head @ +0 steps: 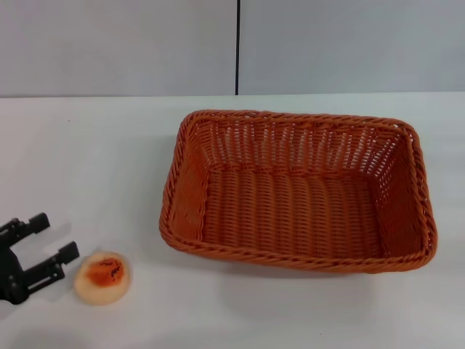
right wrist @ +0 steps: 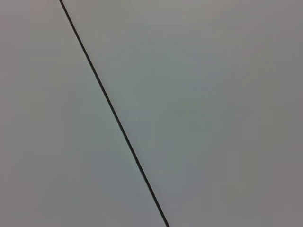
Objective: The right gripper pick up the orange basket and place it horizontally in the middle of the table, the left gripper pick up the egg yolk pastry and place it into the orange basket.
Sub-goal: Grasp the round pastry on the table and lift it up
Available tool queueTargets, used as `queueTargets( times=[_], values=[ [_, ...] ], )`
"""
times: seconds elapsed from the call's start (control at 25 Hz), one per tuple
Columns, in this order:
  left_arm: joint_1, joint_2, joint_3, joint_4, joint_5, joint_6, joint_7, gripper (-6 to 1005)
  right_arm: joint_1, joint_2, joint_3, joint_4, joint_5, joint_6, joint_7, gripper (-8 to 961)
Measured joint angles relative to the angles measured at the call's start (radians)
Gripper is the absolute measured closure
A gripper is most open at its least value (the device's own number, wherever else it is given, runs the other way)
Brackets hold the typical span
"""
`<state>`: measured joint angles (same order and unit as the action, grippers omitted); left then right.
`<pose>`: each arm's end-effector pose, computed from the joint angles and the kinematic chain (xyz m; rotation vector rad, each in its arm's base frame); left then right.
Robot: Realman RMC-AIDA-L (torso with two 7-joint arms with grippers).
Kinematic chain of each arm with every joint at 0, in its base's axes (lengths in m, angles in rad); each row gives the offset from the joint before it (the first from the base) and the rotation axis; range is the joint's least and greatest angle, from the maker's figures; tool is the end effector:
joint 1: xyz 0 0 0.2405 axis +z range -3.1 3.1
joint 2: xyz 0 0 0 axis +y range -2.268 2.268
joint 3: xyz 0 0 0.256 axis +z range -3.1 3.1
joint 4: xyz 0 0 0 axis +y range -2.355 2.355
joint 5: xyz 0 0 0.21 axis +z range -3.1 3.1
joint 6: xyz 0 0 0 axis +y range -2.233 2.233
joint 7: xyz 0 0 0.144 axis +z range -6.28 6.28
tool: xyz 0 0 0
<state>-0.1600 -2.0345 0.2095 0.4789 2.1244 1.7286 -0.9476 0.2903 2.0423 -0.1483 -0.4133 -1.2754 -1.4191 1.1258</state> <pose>-0.3813 0.1856 0.0312 -2.3177 -0.7415 -0.7586 0.3890 0.2770 0.1329 -1.3267 0.7476 1.1415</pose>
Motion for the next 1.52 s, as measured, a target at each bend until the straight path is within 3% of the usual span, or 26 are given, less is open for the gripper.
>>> queueTargets(
  times=[0.32,0.6,1.08,1.24,1.52],
  values=[
    [-0.005,-0.02,0.005,0.0,0.08,-0.008,-0.003,229,0.025,-0.001,0.002,0.001,0.0,0.009,0.001,577],
    [-0.001,-0.021,0.012,-0.022,0.086,-0.031,0.0,396,0.039,-0.002,0.003,0.001,0.001,0.025,0.001,577],
    [0.0,-0.023,0.022,-0.024,0.088,-0.072,-0.013,409,0.037,-0.002,0.005,0.009,0.01,0.029,0.003,577],
    [-0.002,-0.022,0.022,-0.025,0.084,-0.066,-0.018,509,0.033,-0.003,0.006,0.011,0.014,0.029,0.004,577],
    [-0.005,-0.02,0.018,-0.025,0.079,-0.063,-0.02,813,0.031,-0.004,0.006,0.016,0.014,0.029,0.001,577]
  ],
)
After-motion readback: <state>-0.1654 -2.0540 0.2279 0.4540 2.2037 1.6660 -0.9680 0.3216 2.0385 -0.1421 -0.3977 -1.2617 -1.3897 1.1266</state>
